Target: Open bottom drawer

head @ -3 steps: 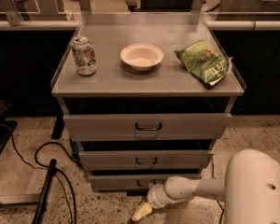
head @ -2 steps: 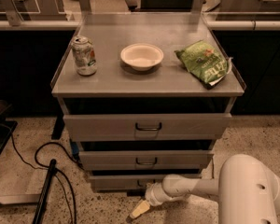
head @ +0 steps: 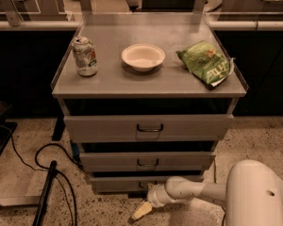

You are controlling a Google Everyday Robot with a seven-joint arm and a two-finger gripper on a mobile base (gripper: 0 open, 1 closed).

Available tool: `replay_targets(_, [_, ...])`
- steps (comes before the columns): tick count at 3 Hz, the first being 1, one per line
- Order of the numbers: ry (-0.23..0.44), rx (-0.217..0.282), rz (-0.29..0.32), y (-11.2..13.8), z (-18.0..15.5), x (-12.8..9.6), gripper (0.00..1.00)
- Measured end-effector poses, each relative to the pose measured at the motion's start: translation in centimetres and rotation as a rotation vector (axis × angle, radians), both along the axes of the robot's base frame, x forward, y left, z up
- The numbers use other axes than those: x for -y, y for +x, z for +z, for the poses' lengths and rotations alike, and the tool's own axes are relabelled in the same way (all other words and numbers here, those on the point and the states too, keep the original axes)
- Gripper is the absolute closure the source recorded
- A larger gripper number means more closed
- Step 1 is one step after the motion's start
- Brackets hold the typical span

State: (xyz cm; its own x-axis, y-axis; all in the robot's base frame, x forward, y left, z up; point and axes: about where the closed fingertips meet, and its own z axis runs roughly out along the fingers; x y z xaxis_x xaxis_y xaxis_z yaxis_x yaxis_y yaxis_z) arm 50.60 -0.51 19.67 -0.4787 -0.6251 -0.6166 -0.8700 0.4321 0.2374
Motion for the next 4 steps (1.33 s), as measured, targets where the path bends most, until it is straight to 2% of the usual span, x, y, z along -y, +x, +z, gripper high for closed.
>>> replay_targets(1, [0.002, 0.031, 0.023, 0.9, -0.3, -0.2, 0.0])
replay_targets(2, [-0.002, 0.026, 0.034, 1.1, -1.0, -0.4, 0.0])
replay_targets(3, [-0.044, 0.009, 0.062, 0.9, -2.4, -0.7, 0.0])
replay_targets(4, [-0.057, -0.009, 0.071, 0.6, -2.8, -0.8, 0.0])
